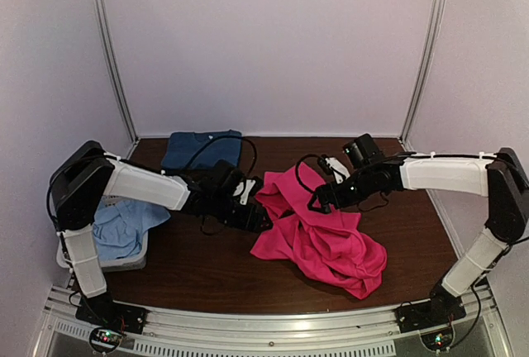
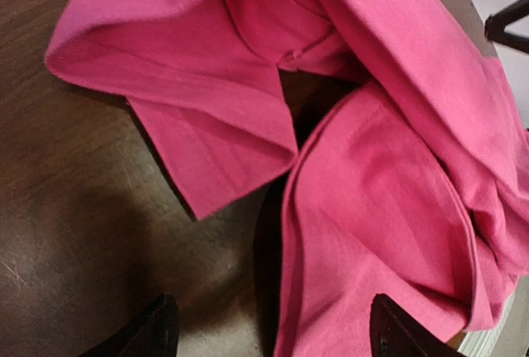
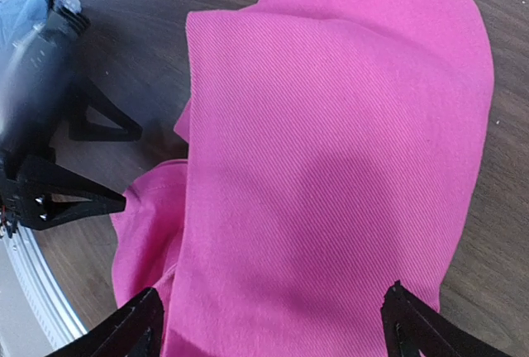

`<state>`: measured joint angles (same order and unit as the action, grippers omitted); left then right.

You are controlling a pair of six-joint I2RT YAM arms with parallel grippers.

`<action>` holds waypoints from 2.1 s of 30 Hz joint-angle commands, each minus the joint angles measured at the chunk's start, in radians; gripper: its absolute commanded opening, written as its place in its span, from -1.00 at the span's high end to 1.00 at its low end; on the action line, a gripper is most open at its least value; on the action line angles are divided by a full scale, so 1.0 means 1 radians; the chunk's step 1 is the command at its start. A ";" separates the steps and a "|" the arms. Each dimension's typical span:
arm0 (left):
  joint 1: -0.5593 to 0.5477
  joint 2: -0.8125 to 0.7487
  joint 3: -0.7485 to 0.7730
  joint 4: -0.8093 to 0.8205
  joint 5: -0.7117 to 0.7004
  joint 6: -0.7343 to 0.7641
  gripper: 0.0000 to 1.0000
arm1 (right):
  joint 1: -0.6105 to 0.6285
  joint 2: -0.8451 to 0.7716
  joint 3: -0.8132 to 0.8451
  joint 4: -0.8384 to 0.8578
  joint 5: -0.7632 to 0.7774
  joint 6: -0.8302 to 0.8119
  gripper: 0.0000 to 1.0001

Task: Fold and stack the mixed laundry pile
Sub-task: Flatten out the crumpled trousers at the center of the board.

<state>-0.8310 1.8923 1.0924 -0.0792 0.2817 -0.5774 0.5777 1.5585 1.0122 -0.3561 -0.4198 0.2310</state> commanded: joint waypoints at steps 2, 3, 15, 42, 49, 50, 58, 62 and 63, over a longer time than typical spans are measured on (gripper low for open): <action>0.023 0.052 -0.033 0.224 -0.071 -0.132 -0.52 | 0.023 0.104 0.066 -0.019 0.076 -0.003 -0.74; 0.026 0.067 -0.031 0.240 -0.068 -0.140 -0.50 | 0.022 0.117 0.071 -0.018 0.080 -0.002 -0.69; 0.050 0.161 0.016 0.371 -0.045 -0.175 0.74 | 0.008 0.063 0.102 0.034 0.048 0.018 1.00; 0.158 -0.560 0.221 -0.247 -0.293 0.308 1.00 | -0.359 -0.336 0.081 0.027 0.226 0.053 1.00; 0.120 -0.270 0.335 -0.118 -0.080 0.308 0.41 | -0.503 -0.436 -0.018 -0.007 0.375 0.116 1.00; 0.119 -0.223 0.354 -0.122 -0.087 0.297 0.14 | -0.534 -0.454 -0.034 -0.013 0.396 0.123 1.00; 0.103 0.106 0.390 -0.035 -0.009 0.286 -0.67 | -0.673 -0.572 -0.158 -0.024 0.492 0.158 1.00; 0.079 0.263 0.475 0.001 0.006 0.271 -0.68 | -0.674 -0.593 -0.191 0.016 0.436 0.166 1.00; 0.070 0.291 0.488 0.033 0.018 0.268 -0.68 | -0.674 -0.592 -0.195 0.029 0.410 0.168 1.00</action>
<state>-0.7269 2.1021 1.4975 -0.1631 0.2455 -0.3008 -0.0917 0.9863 0.8459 -0.3870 0.0296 0.3752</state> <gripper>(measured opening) 0.839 0.005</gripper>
